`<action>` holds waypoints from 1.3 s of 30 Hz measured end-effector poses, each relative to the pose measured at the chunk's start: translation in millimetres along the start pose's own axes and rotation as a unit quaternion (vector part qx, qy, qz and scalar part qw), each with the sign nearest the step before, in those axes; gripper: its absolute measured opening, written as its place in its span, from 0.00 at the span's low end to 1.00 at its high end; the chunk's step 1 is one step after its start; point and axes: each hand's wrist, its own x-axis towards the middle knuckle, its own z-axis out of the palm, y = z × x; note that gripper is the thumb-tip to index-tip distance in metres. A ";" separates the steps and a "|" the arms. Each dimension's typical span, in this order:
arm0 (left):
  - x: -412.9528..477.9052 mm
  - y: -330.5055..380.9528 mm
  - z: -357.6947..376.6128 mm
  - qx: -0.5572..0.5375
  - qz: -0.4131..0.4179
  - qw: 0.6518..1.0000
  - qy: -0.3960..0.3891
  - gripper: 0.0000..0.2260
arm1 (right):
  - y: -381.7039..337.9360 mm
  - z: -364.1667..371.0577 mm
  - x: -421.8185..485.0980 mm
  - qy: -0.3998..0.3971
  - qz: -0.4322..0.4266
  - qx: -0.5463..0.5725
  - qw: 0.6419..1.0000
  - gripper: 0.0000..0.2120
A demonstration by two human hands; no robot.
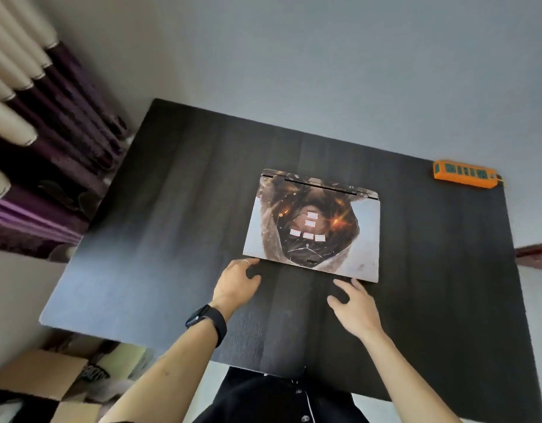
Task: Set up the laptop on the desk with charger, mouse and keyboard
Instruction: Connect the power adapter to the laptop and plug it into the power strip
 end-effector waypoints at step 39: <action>-462.4 -459.9 -2.3 -0.363 -0.361 0.787 0.343 0.14 | -230.3 388.5 -338.0 -0.348 -0.451 -0.242 0.786 0.14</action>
